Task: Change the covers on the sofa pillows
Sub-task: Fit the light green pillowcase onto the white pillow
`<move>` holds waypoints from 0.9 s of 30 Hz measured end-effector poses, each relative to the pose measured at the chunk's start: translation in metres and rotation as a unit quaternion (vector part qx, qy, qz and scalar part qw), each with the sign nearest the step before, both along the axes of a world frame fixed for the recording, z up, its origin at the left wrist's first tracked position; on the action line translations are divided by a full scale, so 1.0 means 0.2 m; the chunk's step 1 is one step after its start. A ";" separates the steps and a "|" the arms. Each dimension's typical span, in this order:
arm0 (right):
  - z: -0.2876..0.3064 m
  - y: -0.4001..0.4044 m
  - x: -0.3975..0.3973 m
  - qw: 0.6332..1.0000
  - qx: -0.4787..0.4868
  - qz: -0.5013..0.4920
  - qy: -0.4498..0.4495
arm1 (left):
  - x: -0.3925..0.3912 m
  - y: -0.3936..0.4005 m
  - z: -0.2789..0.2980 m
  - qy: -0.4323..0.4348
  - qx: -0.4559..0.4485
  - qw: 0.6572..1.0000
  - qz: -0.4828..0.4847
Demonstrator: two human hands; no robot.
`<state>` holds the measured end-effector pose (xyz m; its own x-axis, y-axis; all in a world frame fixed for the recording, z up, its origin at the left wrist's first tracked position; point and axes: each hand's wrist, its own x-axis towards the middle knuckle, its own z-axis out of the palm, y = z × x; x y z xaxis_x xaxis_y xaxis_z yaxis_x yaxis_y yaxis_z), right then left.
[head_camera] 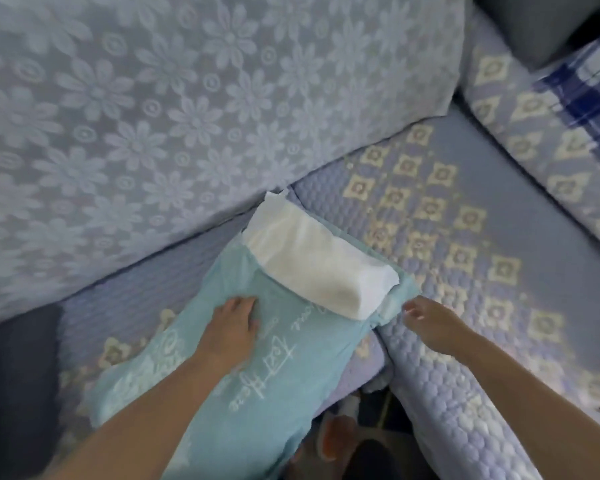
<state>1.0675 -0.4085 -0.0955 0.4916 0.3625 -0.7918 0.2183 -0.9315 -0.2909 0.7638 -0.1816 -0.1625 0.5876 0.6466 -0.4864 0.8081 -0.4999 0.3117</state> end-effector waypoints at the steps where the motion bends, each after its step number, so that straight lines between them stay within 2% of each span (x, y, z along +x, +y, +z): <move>1: -0.01 0.07 -0.01 0.999 0.027 0.031 -0.007 | 0.05 0.04 -0.01 -0.050 0.033 0.998 -0.027; 3: -0.08 0.22 -0.05 0.991 0.106 0.074 -0.012 | 0.15 0.14 -0.04 -0.125 0.085 0.979 -0.136; 4: -0.16 0.32 -0.08 0.986 0.139 0.091 -0.004 | 0.20 0.21 -0.07 -0.121 0.100 0.965 -0.208; 5: -0.20 0.39 -0.13 0.981 0.159 0.107 0.009 | 0.25 0.27 -0.08 -0.089 0.103 0.953 -0.272; 8: -0.37 0.51 -0.27 0.971 0.167 0.150 0.084 | 0.37 0.44 -0.09 0.024 0.091 0.918 -0.386; 10: -0.43 0.49 -0.30 0.965 0.162 0.163 0.125 | 0.48 0.54 -0.05 0.017 0.088 0.899 -0.428; 11: -0.45 0.48 -0.29 0.963 0.178 0.150 0.133 | 0.55 0.58 -0.04 -0.014 0.097 0.908 -0.408; 13: -0.49 0.46 -0.22 0.969 0.220 0.081 0.079 | 0.66 0.60 -0.07 -0.122 0.108 0.943 -0.289; 14: -0.52 0.45 -0.19 0.973 0.225 0.022 0.045 | 0.73 0.58 -0.10 -0.125 0.103 0.958 -0.237; 15: -0.53 0.45 -0.18 0.978 0.209 -0.011 0.024 | 0.78 0.53 -0.12 -0.084 0.087 0.967 -0.226; 17: -0.54 0.43 -0.20 0.988 0.152 0.009 0.024 | 0.83 0.45 -0.19 0.020 0.076 0.954 -0.288; 19: -0.56 0.35 -0.24 0.985 0.115 0.123 0.031 | 0.82 0.45 -0.20 0.080 0.067 0.938 -0.331; 20: -0.57 0.32 -0.20 0.981 0.104 0.164 0.016 | 0.82 0.48 -0.20 0.071 0.070 0.939 -0.329; 21: -0.56 0.31 -0.14 0.979 0.126 0.157 -0.017 | 0.81 0.50 -0.22 0.050 0.096 0.938 -0.329; 24: -0.66 0.46 0.09 0.948 0.272 0.071 -0.150 | 0.76 0.47 -0.26 -0.047 0.239 0.935 -0.259; 25: -0.70 0.57 0.18 0.949 0.275 0.054 -0.146 | 0.75 0.43 -0.27 -0.080 0.253 0.935 -0.236; 27: -0.75 0.80 0.32 0.971 0.233 0.052 -0.005 | 0.74 0.36 -0.29 -0.115 0.245 0.938 -0.218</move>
